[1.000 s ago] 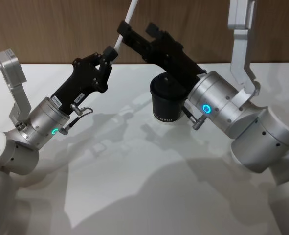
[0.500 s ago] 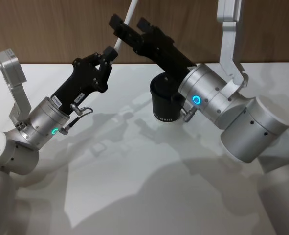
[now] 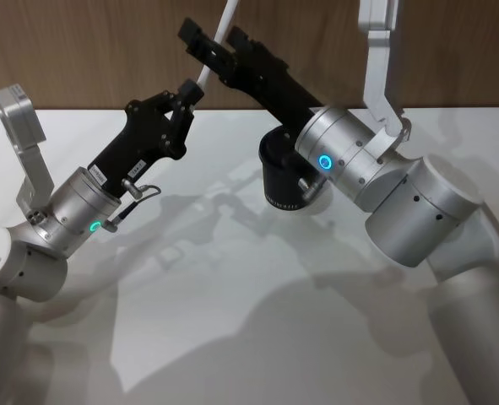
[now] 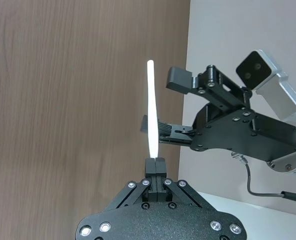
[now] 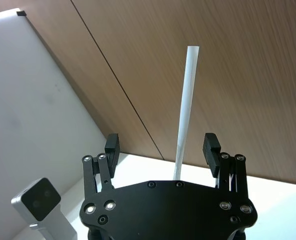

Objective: Pick up the straw with one hand, pass it to the other hand, and insert it into the cup.

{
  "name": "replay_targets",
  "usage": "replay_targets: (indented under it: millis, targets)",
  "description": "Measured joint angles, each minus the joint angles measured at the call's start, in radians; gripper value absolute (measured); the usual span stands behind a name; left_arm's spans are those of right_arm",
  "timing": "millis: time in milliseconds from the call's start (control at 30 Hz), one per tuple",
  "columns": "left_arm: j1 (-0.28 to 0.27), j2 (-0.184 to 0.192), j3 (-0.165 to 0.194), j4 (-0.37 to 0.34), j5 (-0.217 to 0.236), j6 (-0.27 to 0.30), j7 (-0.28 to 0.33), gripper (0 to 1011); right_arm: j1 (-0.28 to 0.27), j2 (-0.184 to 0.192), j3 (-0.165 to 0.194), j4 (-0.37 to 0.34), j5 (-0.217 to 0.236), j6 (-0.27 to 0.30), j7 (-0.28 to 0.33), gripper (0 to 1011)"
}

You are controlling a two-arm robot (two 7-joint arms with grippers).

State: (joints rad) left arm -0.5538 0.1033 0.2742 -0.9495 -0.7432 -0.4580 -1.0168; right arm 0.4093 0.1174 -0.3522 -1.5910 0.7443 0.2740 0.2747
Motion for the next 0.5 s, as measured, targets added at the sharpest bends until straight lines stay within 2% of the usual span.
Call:
replay_targets:
  millis: [367, 500]
  targets:
    - [0.000, 0.000, 0.000, 0.000, 0.000, 0.000, 0.000, 0, 0.029, -0.010, -0.011, 0.048, 0.005, -0.015, 0.002, 1001]
    - [0.000, 0.000, 0.000, 0.000, 0.000, 0.000, 0.000, 0, 0.038, -0.011, -0.015, 0.061, 0.007, -0.021, 0.002, 923]
